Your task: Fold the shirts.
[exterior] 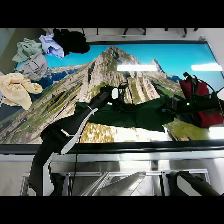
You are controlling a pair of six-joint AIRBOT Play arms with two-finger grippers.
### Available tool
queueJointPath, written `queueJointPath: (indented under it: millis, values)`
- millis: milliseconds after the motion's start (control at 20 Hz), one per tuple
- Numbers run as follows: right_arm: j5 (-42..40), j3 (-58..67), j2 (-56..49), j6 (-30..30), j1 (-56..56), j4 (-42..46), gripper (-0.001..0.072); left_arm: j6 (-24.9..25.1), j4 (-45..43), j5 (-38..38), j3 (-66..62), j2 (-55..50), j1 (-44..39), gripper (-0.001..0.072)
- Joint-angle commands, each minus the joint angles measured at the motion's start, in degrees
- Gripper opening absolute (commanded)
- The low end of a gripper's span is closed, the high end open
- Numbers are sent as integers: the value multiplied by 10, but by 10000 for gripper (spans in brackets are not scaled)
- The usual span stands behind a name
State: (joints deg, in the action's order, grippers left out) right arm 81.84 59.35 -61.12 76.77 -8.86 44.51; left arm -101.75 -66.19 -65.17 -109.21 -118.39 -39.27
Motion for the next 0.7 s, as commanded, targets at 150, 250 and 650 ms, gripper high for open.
queueJointPath:
  millis: [150,250,650]
  values:
    - [-50,10,-1,27,35,-10,27,83,-137,-191,-51,75,56,13]
    - [-85,14,-10,41,84,-11,26,83,-171,-192,-13,147,103,13]
    - [-351,97,-191,51,328,-130,26,102,-172,-169,110,343,340,13]
